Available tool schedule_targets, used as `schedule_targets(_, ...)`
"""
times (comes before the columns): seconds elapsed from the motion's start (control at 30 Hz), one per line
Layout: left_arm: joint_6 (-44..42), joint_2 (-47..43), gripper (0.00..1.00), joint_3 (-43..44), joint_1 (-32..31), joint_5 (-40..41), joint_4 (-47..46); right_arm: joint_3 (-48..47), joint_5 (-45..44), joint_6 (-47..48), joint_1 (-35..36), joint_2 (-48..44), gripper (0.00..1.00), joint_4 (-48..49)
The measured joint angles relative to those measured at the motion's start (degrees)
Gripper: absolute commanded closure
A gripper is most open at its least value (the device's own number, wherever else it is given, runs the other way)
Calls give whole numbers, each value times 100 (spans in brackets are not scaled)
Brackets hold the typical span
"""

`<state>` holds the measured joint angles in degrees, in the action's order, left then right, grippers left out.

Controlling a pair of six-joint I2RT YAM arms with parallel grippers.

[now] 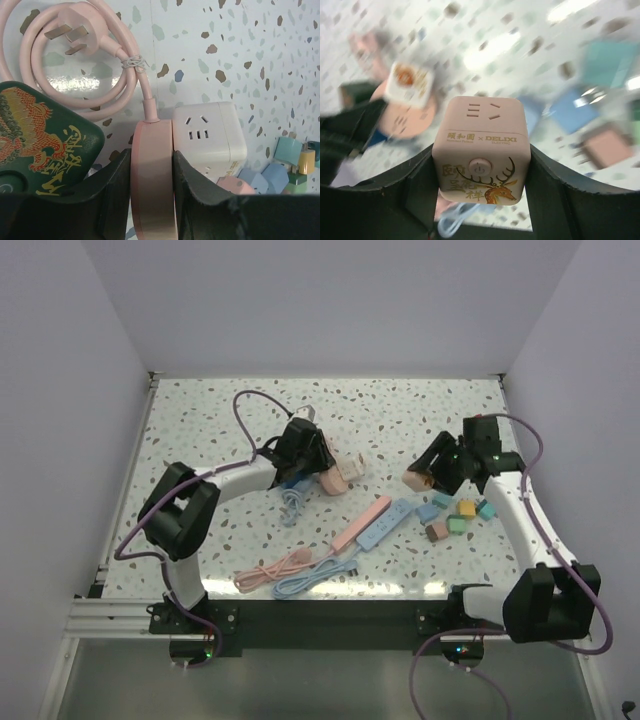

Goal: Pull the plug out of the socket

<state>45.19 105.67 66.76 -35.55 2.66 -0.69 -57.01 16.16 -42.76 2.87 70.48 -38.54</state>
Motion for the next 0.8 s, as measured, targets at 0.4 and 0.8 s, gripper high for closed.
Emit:
schedule_targets(0.4, -442, -175, 100, -247, -11, -870, -20, -501, -3683, 704, -59, 1432, 85, -997)
schedule_targets(0.8, -590, -229, 100, -345, -13, -1211, -42, -675, -4194, 780, -63, 1676, 15, -1137)
